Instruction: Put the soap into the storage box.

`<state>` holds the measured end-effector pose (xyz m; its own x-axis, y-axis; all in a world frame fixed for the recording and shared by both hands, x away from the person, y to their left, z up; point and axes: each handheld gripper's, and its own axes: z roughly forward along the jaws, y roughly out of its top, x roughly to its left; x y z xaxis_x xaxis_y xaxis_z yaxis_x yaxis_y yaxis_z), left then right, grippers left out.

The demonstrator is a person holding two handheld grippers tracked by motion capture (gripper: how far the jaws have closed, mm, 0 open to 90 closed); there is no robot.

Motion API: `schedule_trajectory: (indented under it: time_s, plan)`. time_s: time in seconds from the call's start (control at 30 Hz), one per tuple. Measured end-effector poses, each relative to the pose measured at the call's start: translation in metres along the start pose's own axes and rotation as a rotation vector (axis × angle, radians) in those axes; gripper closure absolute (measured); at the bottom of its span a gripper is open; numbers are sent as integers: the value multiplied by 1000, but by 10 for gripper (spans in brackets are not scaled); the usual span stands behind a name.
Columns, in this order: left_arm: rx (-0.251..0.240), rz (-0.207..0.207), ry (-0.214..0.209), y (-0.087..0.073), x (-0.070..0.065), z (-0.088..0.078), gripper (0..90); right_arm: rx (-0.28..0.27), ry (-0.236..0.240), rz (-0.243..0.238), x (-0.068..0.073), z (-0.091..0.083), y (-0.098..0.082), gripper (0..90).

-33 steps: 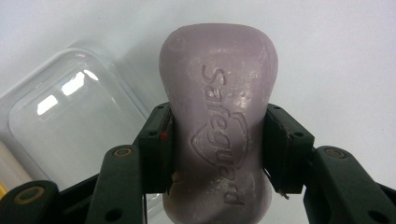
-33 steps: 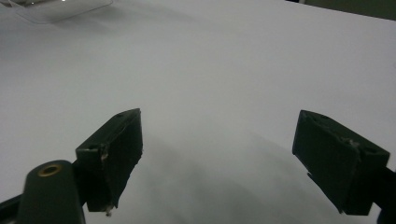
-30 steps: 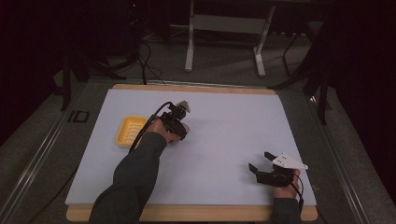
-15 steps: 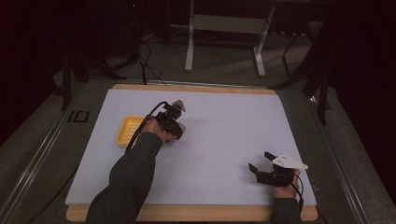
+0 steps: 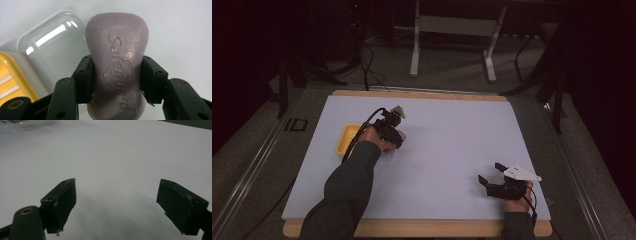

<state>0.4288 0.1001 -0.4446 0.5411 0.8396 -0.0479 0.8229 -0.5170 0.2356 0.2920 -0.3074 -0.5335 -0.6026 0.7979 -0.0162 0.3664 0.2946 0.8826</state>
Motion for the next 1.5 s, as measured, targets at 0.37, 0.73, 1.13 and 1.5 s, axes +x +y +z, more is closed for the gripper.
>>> schedule_trajectory:
  time_s: [0.37, 0.73, 1.13, 1.5]
  plan:
    - [0, -36, 3, -8, 12, 1, 501, 1, -1, -2, 0, 0, 0, 158]
    - [0, -44, -2, -10, 16, 1, 501, 1, -1, -4, 0, 0, 0, 158]
    - [-15, -67, 14, -15, 26, -4, 501, 1, -1, -4, 0, 0, 0, 158]
    - [-24, -88, 12, -17, 31, -5, 501, -2, 0, -5, 0, 0, 0, 158]
